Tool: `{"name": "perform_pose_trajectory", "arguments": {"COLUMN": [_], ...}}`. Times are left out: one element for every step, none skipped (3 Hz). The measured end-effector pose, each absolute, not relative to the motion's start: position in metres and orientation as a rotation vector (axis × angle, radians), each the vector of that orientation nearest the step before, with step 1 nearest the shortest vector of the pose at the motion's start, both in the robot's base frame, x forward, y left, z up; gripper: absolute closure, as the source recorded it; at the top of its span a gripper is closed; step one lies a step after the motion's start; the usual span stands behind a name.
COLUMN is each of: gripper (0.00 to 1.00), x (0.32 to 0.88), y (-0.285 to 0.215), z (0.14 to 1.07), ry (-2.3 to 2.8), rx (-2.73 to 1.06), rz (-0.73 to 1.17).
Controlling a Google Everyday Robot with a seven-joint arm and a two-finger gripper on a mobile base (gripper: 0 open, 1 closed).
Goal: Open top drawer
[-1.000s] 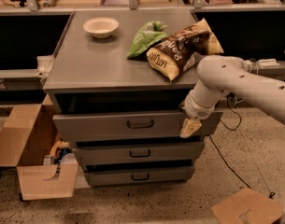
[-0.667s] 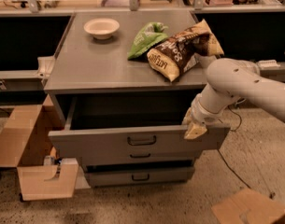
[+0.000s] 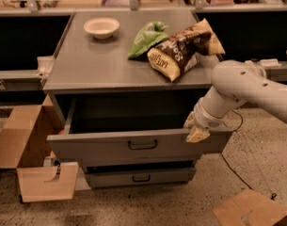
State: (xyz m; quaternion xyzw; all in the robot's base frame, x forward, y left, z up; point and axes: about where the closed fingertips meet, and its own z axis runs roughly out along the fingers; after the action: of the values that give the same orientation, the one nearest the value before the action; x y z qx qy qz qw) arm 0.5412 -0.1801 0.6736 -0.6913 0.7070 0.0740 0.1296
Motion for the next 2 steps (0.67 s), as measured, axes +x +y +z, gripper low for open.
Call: {"name": "perform_pose_trajectory", "arguments": {"gripper": [0.98, 0.76], "x": [0.5412, 0.5412], "y": [-0.1801, -0.1801], "z": [0.6734, 0.6734], "ry": [2.055, 2.055], "rx": [-2.009, -2.009], "rz": [0.215, 0.215]}}
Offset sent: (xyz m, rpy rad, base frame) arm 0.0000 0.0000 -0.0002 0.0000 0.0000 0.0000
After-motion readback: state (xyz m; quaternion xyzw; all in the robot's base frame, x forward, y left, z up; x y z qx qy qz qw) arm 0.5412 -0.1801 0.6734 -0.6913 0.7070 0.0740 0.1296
